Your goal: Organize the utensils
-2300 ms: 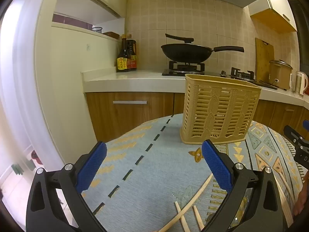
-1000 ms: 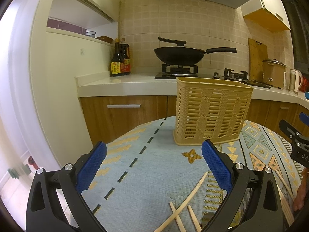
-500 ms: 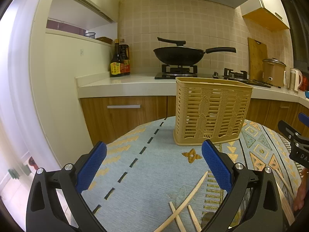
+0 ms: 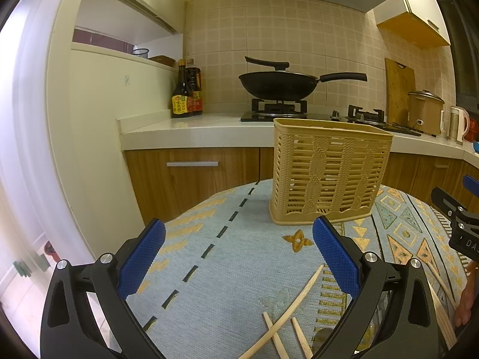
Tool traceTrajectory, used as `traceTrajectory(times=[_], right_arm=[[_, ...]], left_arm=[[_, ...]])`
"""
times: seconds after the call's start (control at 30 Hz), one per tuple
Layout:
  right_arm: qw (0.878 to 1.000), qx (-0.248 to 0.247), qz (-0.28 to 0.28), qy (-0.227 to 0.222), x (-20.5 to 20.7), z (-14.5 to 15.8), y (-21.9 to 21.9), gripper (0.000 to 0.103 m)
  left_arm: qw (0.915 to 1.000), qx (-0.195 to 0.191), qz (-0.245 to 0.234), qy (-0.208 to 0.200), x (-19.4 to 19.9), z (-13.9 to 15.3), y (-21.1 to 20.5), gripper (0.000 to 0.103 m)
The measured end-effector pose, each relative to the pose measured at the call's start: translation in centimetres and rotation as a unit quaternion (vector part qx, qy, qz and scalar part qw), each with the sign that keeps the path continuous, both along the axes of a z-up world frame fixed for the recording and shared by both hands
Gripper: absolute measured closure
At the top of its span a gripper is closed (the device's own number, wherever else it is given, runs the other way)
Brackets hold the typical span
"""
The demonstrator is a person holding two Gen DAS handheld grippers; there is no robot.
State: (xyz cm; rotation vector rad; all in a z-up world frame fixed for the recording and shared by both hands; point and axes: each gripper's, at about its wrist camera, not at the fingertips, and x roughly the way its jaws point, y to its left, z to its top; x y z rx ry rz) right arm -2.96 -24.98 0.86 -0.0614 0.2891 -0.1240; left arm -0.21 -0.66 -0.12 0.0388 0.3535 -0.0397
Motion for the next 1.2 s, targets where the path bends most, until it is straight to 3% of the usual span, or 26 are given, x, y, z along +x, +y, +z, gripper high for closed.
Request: traceTrajectory(times=[0.73, 0.9, 1.0, 1.07, 1.13, 1.2], right_arm=[[1.000, 0.005, -0.019, 0.004, 0.1, -0.2, -0.3, 0.008], [0.998, 0.037, -0.050, 0.017, 0.5, 0.0, -1.9, 0.008], [0.996, 0.043, -0.063, 0.053, 0.8, 0.7, -2.8, 0.008], [0.995, 0.040, -0.043, 0.081, 0.8, 1.2, -2.9, 0.008], [0.991, 0.039, -0.023, 0.129, 0.9, 1.5, -2.9, 0.008], [0.982, 0.044, 0.002, 0.183, 1.1, 1.2, -2.8, 0.011]], left_arm=[[1.0000, 0.001, -0.002, -0.006, -0.7, 0.0, -0.2, 0.007], [0.9991, -0.033, -0.025, 0.007, -0.1, 0.0, 0.7, 0.007], [0.9962, -0.049, -0.041, 0.059, 0.5, 0.1, 1.9, 0.008], [0.9916, -0.057, -0.051, 0.105, 0.7, 0.3, 2.8, 0.013], [0.9816, -0.065, -0.078, 0.162, 0.6, 0.3, 3.4, 0.020], [0.9705, -0.062, -0.100, 0.211, 0.2, -0.1, 3.4, 0.022]])
